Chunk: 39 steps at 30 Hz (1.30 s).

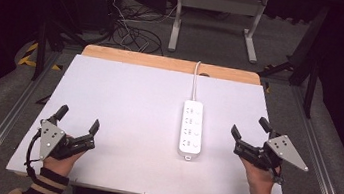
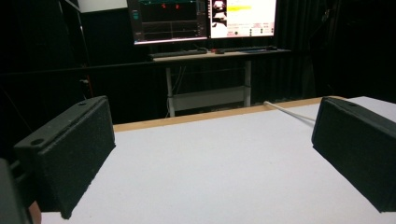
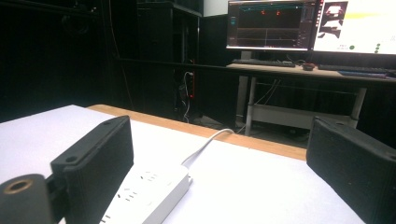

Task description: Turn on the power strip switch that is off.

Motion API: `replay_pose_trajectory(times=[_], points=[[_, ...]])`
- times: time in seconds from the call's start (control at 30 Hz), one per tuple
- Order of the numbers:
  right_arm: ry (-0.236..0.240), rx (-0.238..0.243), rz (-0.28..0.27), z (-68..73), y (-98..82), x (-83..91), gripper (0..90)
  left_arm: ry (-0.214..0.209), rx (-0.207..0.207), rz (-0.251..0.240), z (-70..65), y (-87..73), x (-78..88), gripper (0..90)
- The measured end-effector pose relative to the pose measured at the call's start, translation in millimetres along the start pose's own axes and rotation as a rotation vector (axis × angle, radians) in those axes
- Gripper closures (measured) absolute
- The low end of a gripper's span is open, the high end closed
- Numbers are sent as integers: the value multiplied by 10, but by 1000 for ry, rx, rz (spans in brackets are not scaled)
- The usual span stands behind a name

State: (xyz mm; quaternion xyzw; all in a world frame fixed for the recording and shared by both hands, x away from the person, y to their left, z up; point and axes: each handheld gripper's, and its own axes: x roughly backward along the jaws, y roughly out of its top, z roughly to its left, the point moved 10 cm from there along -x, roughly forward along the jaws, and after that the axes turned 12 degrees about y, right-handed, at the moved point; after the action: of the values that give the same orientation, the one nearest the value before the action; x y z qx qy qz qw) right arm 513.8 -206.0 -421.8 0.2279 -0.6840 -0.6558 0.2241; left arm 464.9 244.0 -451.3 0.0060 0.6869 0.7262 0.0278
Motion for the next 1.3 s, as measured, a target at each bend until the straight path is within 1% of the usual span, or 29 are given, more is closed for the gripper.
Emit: replay_pose_trajectory(times=[0.17,0.3,0.57,0.83,0.93,1.3], points=[[2,-2,8,3,-25,-13,81,-1,-4,1,1,-6,10,2],[5,-9,15,3,-46,-37,81,9,-1,0,35,-1,32,2],[6,-6,26,-2,-65,-68,83,15,-2,2,56,-6,43,2],[0,4,24,-4,-62,-49,89,9,-4,2,35,-4,32,2],[1,-1,24,-4,-62,-38,90,5,-3,3,26,-4,26,2],[-5,5,25,-14,-63,-24,96,1,-2,3,12,-5,18,2]])
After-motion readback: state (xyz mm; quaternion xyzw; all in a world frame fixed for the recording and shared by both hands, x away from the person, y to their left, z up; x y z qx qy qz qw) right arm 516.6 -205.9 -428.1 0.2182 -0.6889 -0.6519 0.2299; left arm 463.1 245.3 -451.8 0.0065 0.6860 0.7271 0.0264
